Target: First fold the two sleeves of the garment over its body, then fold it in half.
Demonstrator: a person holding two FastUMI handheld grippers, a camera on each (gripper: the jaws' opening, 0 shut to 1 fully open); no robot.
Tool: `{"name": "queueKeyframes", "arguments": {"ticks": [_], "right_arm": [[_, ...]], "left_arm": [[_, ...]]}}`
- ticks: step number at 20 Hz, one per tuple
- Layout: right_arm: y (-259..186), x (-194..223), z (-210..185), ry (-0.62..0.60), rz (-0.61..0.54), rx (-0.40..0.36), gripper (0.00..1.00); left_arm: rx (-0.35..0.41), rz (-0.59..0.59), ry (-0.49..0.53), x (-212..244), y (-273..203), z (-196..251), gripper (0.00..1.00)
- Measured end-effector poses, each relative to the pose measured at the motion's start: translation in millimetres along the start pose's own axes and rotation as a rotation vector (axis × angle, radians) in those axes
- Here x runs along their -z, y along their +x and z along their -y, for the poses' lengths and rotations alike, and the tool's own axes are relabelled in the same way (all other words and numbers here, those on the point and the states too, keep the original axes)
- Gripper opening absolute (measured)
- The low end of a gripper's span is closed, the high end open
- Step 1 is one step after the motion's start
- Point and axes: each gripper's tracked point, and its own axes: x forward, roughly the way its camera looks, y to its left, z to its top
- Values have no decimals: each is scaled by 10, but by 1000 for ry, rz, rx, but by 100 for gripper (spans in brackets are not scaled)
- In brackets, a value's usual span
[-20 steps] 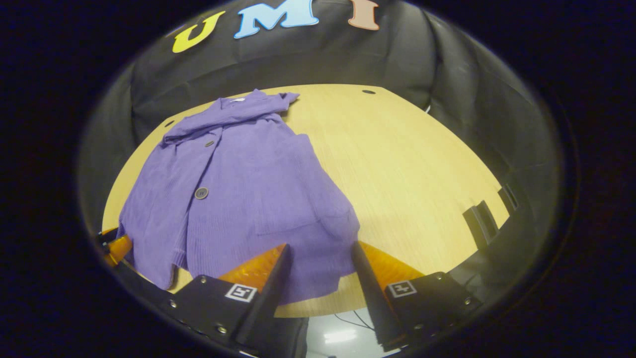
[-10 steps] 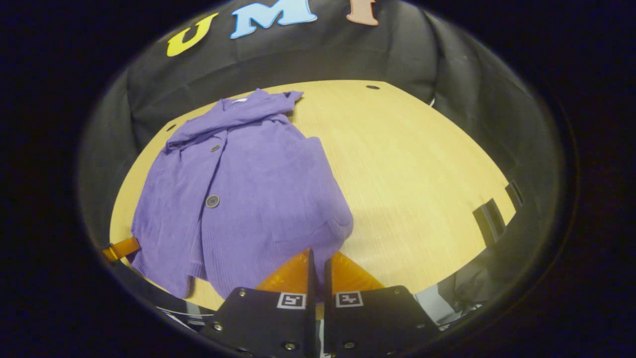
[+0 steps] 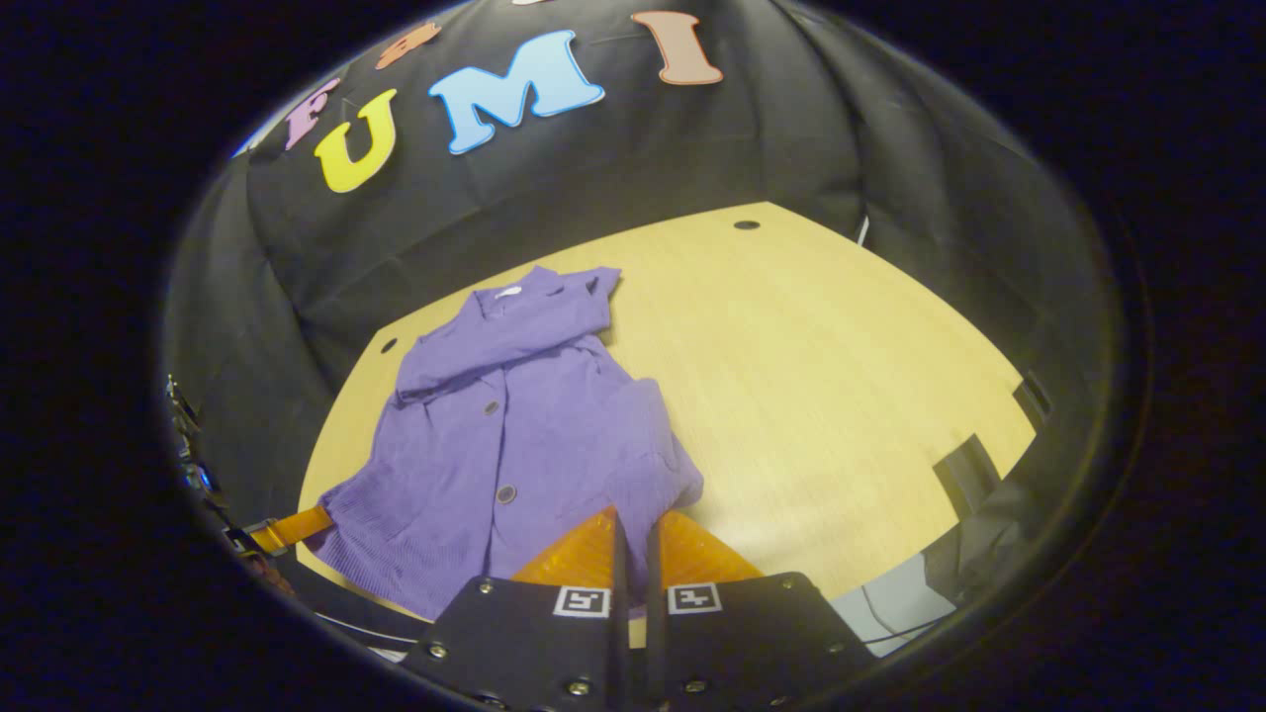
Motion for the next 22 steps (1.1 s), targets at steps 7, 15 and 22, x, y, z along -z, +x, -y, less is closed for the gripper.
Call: {"name": "queueKeyframes", "arguments": {"ticks": [7,15,22], "right_arm": [[122,-942,-472,-73,93,-111,7],[535,-1909,-794,-90,166,-184,3],[1089,-2473,-801,-63,162,-221,6]], "left_arm": [[12,121,-8,-1038,142,188,7],[-29,205,3,-1984,632,153,7],[-74,247,-9,-2685,1176,-11,7]]}}
